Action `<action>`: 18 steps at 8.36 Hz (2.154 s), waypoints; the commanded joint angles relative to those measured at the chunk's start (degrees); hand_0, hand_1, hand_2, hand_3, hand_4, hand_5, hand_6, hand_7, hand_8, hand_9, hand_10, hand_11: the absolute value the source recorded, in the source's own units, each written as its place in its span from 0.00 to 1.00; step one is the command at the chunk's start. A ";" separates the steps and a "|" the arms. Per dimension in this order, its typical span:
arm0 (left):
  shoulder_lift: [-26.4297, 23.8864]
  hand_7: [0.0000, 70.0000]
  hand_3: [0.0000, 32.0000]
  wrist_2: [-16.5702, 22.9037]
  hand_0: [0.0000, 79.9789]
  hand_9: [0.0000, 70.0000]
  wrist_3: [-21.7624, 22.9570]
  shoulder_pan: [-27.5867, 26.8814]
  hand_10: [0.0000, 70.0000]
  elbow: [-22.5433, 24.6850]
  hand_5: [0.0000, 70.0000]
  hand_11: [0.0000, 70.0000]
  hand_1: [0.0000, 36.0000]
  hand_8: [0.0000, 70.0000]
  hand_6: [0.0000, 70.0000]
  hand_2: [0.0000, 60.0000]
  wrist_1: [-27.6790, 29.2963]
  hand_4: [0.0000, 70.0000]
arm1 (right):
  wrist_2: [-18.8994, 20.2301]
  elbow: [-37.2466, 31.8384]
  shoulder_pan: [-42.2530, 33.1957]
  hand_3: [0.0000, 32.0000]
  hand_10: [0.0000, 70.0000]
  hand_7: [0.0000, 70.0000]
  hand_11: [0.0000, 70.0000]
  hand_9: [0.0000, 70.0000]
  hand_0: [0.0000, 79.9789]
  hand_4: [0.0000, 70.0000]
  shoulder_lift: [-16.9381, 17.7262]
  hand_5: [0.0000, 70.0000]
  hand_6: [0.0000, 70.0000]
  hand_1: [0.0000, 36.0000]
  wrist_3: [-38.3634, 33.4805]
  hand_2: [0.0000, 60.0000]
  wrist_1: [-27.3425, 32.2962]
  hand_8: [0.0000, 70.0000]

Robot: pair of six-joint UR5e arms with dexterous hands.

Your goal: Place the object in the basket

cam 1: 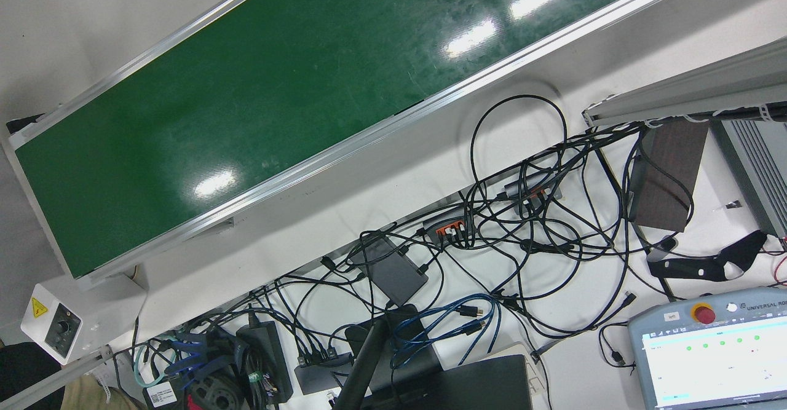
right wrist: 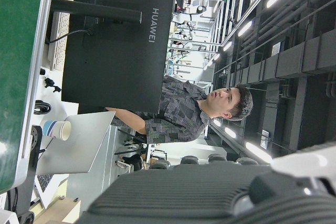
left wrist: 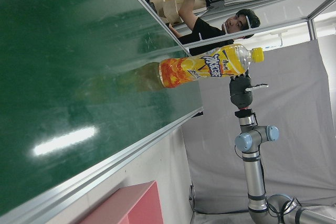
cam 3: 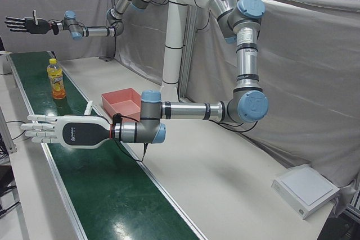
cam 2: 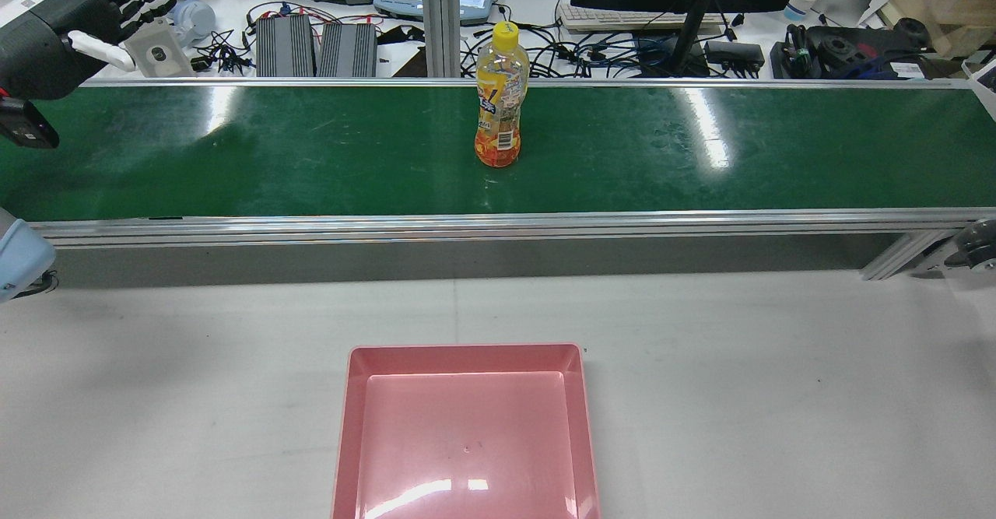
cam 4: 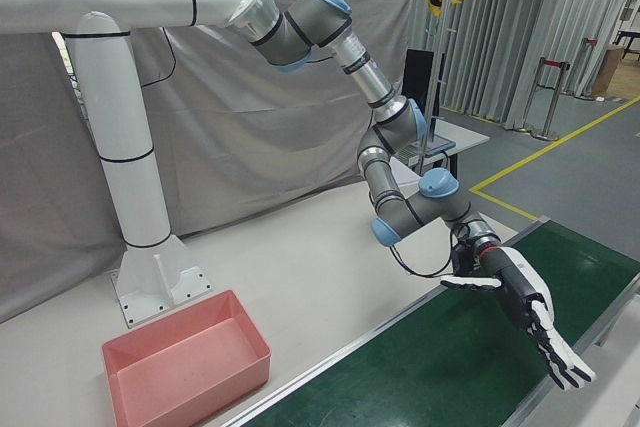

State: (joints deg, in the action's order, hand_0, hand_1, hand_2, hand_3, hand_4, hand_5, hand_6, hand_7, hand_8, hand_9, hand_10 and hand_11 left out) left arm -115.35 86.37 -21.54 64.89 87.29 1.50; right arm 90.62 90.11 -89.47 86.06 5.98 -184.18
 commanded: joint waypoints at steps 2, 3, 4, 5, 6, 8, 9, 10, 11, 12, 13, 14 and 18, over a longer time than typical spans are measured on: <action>-4.17 0.00 0.00 -0.06 0.65 0.07 -0.08 -4.84 0.06 -0.46 0.03 0.10 0.15 0.03 0.00 0.00 -1.58 0.20 | 0.00 -0.02 0.00 0.00 0.00 0.00 0.00 0.00 0.00 0.00 -0.01 0.00 0.00 0.00 0.00 0.00 -0.03 0.00; -4.53 0.00 0.00 -0.06 0.64 0.08 -0.17 -4.94 0.06 -0.46 0.03 0.10 0.15 0.03 0.00 0.00 -2.02 0.21 | 0.00 0.07 0.00 0.00 0.00 0.00 0.00 0.00 0.00 0.00 -0.01 0.00 0.00 0.00 0.00 0.00 0.05 0.00; -5.05 0.00 0.00 -0.15 0.65 0.08 -0.26 -5.29 0.06 -0.37 0.03 0.10 0.15 0.03 0.00 0.00 -2.03 0.21 | 0.00 0.07 0.00 0.00 0.00 0.00 0.00 0.00 0.00 0.00 -0.01 0.00 0.00 0.00 0.00 0.00 -0.03 0.00; -5.67 0.00 0.00 -0.15 0.65 0.07 -0.35 -5.38 0.05 -0.46 0.03 0.10 0.15 0.03 0.00 0.00 -2.03 0.21 | 0.00 -0.02 0.00 0.00 0.00 0.00 0.00 0.00 0.00 0.00 -0.01 0.00 0.00 0.00 0.00 0.00 -0.03 0.00; -5.85 0.00 0.00 -0.15 0.64 0.08 -0.52 -5.38 0.06 -0.54 0.03 0.10 0.15 0.03 0.00 0.00 -2.03 0.20 | 0.00 0.07 0.00 0.00 0.00 0.00 0.00 0.00 0.00 0.00 -0.01 0.00 0.00 0.00 0.00 0.00 0.05 0.00; -7.07 0.00 0.00 -0.15 0.63 0.08 -2.27 -5.47 0.06 -0.63 0.04 0.10 0.14 0.04 0.00 0.00 -2.90 0.20 | 0.00 0.07 0.00 0.00 0.00 0.00 0.00 0.00 0.00 0.00 -0.01 0.00 0.00 0.00 0.00 0.00 -0.03 0.00; -7.25 0.00 0.00 -0.15 0.63 0.08 -2.28 -7.47 0.06 -0.63 0.04 0.10 0.13 0.03 0.00 0.00 -3.17 0.20 | 0.00 0.07 0.00 0.00 0.00 0.00 0.00 0.00 0.00 0.00 -0.01 0.00 0.00 0.00 0.00 0.00 -0.03 0.00; -7.69 0.00 0.00 -0.15 0.63 0.08 -2.28 -9.23 0.06 -1.07 0.03 0.10 0.13 0.03 0.00 0.00 -3.34 0.20 | 0.00 -0.02 0.00 0.00 0.00 0.00 0.00 0.00 0.00 0.00 -0.01 0.00 0.00 0.00 0.00 0.00 0.05 0.00; -8.82 0.00 0.00 -0.15 0.63 0.08 -2.45 -9.42 0.06 -1.16 0.03 0.10 0.13 0.03 0.00 0.00 -4.04 0.20 | 0.00 0.07 0.00 0.00 0.00 0.00 0.00 0.00 0.00 0.00 0.07 0.00 0.00 0.00 0.00 0.00 -0.03 0.00; -9.36 0.00 0.00 -0.15 0.63 0.08 -2.72 -10.38 0.06 -1.16 0.03 0.10 0.13 0.03 0.00 0.00 -4.31 0.20 | 0.00 -0.02 0.00 0.00 0.00 0.00 0.00 0.00 0.00 0.00 -0.01 0.00 0.00 0.00 0.00 0.00 -0.03 0.00; -9.54 0.00 0.00 -0.15 0.63 0.08 -2.81 -11.18 0.06 -1.16 0.03 0.10 0.13 0.03 0.00 0.00 -4.31 0.20 | 0.00 -0.02 0.00 0.00 0.00 0.00 0.00 0.00 0.00 0.00 -0.01 0.00 0.00 0.00 0.00 0.00 -0.03 0.00; -10.67 0.00 0.00 -0.15 0.63 0.08 -2.81 -12.84 0.06 -1.25 0.03 0.10 0.13 0.03 0.00 0.00 -4.31 0.20 | 0.00 -0.02 0.00 0.00 0.00 0.00 0.00 0.00 0.00 0.00 -0.01 0.00 0.00 0.00 0.00 0.00 0.05 0.00; -12.88 0.00 0.00 -0.23 0.63 0.09 -2.72 -13.29 0.05 -2.73 0.04 0.09 0.13 0.04 0.00 0.00 -4.58 0.19 | 0.00 -0.02 0.00 0.00 0.00 0.00 0.00 0.00 0.00 0.00 -0.01 0.00 0.00 0.00 0.00 0.00 0.05 0.00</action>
State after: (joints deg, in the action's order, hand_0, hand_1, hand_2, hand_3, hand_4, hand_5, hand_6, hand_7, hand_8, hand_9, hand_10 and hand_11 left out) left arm -127.53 86.22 -24.27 51.72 85.57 -3.03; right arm 90.61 90.09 -89.47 86.05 5.98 -184.17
